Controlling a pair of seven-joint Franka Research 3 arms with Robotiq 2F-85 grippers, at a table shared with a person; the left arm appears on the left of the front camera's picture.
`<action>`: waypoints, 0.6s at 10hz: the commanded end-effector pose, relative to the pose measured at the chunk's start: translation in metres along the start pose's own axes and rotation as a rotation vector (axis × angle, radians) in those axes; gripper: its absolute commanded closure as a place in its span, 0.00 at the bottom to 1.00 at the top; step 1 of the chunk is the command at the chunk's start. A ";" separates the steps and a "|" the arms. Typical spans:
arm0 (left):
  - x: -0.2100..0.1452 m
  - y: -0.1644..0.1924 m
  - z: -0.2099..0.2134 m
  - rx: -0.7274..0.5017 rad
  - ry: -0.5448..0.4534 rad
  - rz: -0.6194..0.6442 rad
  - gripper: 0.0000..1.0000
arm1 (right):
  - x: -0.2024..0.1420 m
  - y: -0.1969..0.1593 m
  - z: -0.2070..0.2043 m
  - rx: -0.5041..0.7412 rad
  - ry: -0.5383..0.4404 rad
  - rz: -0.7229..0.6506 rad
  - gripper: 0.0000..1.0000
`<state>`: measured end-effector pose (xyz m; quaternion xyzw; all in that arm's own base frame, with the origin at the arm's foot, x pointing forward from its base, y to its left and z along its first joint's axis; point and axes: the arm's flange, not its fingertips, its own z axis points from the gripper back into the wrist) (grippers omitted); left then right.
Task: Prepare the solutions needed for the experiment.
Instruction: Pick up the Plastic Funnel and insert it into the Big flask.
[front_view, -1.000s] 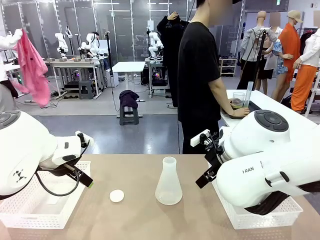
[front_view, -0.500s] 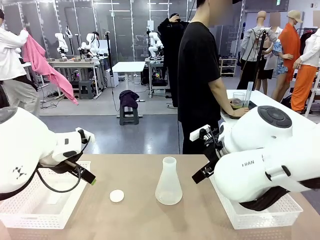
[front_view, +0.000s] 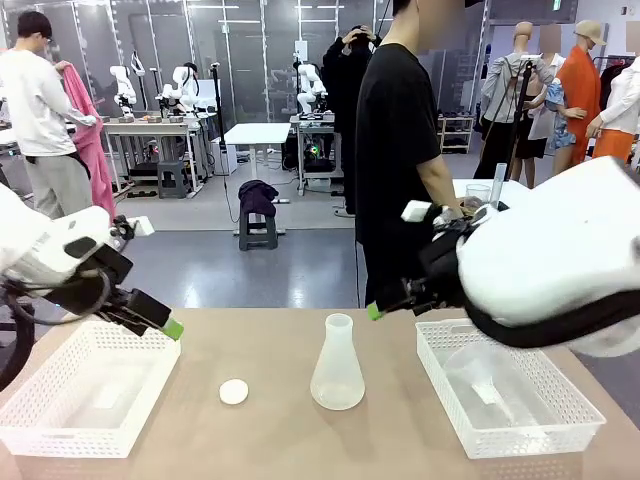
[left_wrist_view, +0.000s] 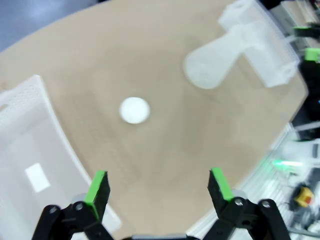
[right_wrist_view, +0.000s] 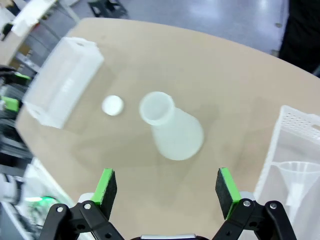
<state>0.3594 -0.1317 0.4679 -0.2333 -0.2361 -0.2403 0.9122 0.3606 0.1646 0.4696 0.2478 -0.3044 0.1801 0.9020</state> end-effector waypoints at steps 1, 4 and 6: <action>0.007 0.012 0.005 -0.192 0.024 0.115 0.00 | 0.003 -0.019 0.006 0.146 -0.055 -0.123 0.00; 0.012 0.022 0.007 -0.504 0.007 0.288 0.00 | 0.004 -0.024 0.008 0.388 -0.096 -0.293 0.00; 0.004 0.039 0.014 -0.595 -0.023 0.369 0.00 | -0.002 -0.039 0.015 0.479 -0.098 -0.365 0.00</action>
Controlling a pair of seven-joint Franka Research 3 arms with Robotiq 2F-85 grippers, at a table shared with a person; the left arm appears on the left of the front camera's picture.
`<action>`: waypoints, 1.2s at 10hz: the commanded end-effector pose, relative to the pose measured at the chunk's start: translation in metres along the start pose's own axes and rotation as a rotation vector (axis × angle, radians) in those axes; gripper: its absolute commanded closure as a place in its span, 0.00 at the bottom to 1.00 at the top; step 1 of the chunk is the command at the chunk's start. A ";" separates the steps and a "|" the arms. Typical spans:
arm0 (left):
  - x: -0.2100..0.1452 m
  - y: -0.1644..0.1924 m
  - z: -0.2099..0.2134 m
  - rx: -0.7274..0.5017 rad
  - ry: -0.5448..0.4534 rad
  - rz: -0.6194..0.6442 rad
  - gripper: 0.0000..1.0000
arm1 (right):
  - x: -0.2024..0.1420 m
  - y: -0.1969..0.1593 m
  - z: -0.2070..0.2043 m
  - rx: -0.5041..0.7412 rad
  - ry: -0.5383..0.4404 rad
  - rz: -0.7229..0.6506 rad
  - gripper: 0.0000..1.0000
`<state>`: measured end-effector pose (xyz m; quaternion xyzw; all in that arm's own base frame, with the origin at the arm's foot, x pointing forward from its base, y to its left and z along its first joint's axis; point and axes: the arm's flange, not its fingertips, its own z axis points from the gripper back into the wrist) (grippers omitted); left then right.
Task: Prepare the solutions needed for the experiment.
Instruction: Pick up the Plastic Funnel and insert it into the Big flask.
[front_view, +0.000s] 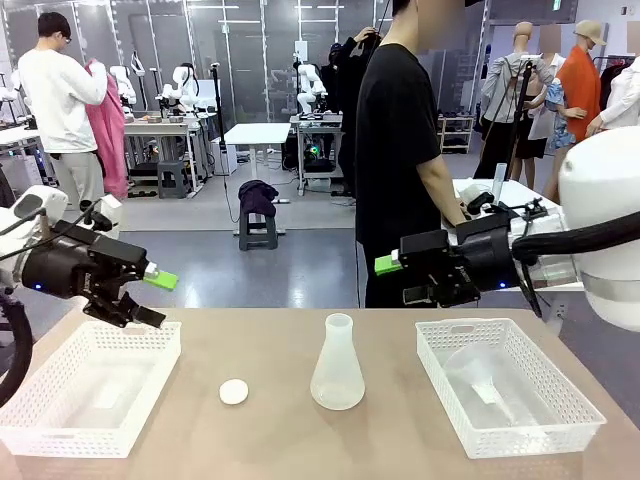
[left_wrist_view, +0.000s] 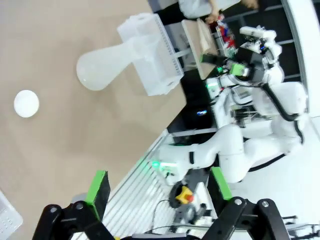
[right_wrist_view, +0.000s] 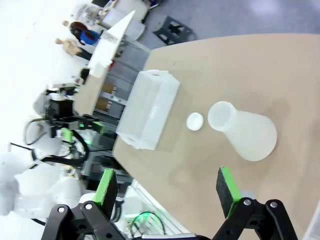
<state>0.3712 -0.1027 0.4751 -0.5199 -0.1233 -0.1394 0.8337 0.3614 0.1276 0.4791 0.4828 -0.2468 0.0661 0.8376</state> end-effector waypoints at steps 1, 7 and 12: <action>0.002 0.017 0.013 -0.060 -0.018 0.032 0.00 | -0.001 -0.023 0.005 0.110 -0.003 -0.039 0.00; -0.004 0.043 0.023 -0.174 0.021 0.083 0.00 | 0.001 -0.058 0.038 0.059 -0.024 -0.118 0.00; -0.012 0.040 0.023 -0.145 0.045 0.102 0.00 | 0.007 -0.061 0.033 0.094 -0.019 -0.150 0.00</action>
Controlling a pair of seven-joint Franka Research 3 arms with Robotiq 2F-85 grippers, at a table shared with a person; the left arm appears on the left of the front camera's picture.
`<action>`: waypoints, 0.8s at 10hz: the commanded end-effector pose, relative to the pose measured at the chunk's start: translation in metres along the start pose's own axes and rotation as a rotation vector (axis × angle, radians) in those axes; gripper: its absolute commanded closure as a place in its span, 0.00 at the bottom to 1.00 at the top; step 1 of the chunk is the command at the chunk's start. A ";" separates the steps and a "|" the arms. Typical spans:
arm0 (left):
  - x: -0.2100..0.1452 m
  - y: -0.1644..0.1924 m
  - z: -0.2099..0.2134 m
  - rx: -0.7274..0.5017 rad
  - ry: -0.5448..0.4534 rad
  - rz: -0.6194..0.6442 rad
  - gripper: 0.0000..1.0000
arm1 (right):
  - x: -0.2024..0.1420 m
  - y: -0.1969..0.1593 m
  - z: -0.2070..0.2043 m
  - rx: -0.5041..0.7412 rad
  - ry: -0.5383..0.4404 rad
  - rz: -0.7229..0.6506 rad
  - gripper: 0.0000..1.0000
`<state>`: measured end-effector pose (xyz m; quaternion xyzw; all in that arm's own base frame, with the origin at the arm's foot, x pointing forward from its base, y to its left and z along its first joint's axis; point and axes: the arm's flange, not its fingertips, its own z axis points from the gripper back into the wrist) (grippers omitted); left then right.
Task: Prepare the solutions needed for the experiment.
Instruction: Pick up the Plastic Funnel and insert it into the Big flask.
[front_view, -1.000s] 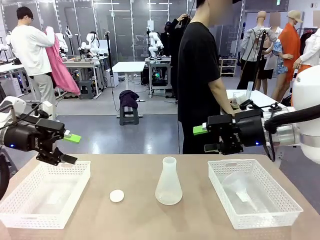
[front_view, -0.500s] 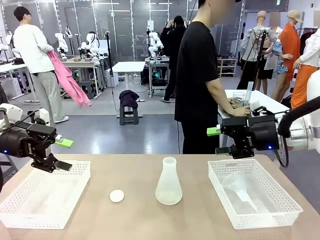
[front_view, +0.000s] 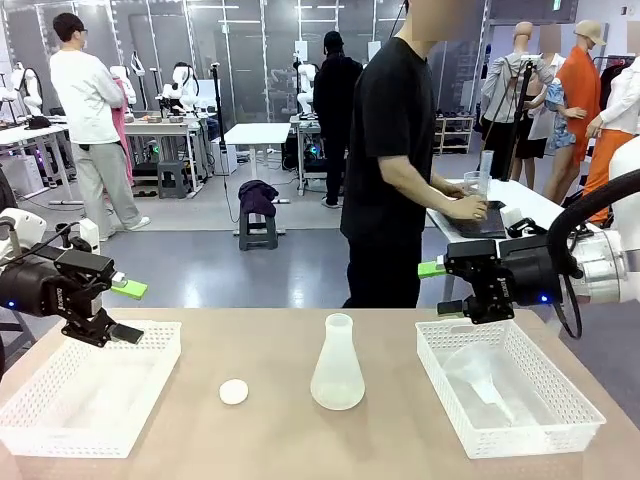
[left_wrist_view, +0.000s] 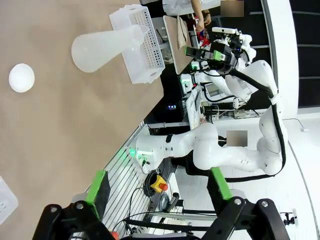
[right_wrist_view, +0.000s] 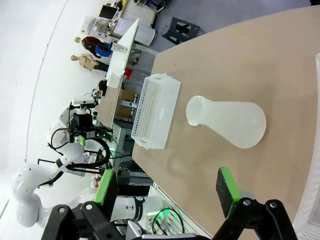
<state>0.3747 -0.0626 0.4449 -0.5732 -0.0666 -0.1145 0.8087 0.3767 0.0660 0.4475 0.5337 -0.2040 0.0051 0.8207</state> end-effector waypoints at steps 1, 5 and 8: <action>0.000 -0.003 0.000 -0.020 -0.002 -0.005 0.00 | 0.001 0.002 -0.001 0.018 -0.015 0.017 0.00; 0.000 -0.003 0.000 -0.020 -0.002 -0.005 0.00 | 0.062 -0.003 0.005 -0.276 0.263 0.484 0.00; 0.000 -0.003 0.000 -0.020 -0.002 -0.005 0.00 | 0.116 -0.007 0.012 -0.459 0.548 0.709 0.00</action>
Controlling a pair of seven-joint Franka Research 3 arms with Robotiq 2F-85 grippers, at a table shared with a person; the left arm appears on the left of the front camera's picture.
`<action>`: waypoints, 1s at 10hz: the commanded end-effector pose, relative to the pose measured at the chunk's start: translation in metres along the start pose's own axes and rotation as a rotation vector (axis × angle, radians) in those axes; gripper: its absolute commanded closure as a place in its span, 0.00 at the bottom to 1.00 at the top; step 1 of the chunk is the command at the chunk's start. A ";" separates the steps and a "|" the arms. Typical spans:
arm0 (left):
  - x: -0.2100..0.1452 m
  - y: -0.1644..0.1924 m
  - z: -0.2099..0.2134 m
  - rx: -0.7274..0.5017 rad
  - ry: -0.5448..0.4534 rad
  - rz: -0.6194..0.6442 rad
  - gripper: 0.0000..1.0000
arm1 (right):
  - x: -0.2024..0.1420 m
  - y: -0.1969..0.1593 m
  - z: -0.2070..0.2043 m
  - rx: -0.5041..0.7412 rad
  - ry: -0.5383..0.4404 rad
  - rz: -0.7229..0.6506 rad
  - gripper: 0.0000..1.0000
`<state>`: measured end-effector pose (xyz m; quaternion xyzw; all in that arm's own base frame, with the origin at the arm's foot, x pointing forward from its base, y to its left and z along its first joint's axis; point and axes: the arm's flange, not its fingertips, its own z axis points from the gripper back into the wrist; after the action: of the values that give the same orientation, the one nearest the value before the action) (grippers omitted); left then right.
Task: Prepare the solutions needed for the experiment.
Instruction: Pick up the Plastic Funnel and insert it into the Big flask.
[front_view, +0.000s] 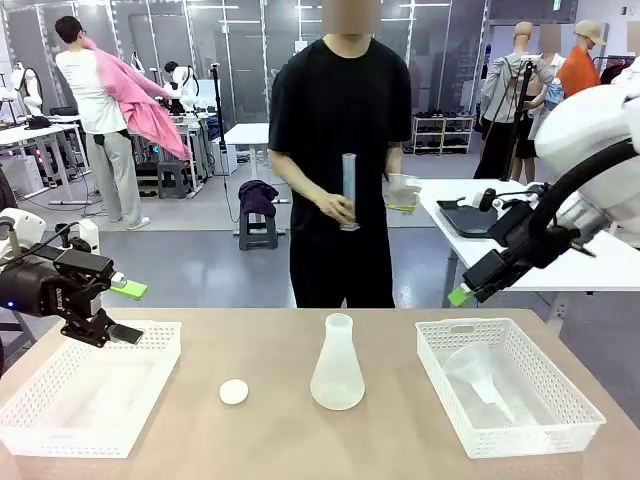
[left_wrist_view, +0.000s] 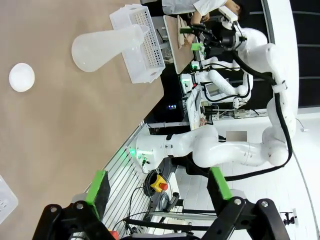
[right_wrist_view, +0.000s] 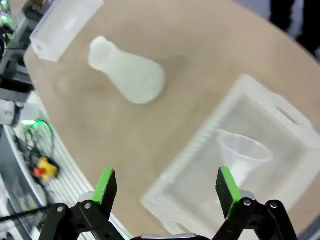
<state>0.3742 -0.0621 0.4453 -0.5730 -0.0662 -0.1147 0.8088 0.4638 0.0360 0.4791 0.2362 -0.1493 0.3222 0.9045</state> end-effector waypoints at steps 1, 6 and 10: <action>0.000 -0.003 -0.001 -0.021 -0.003 -0.006 0.00 | 0.020 -0.027 0.007 -0.024 0.115 0.214 0.00; 0.000 -0.003 -0.001 -0.021 -0.003 -0.006 0.00 | 0.044 -0.053 -0.019 -0.062 0.246 0.363 0.00; 0.000 -0.003 -0.001 -0.021 -0.003 -0.006 0.00 | 0.036 -0.046 -0.011 -0.067 0.300 0.352 0.00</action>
<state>0.3739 -0.0624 0.4454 -0.5733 -0.0654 -0.1153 0.8086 0.5270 0.0300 0.4679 0.1250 -0.0645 0.5028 0.8529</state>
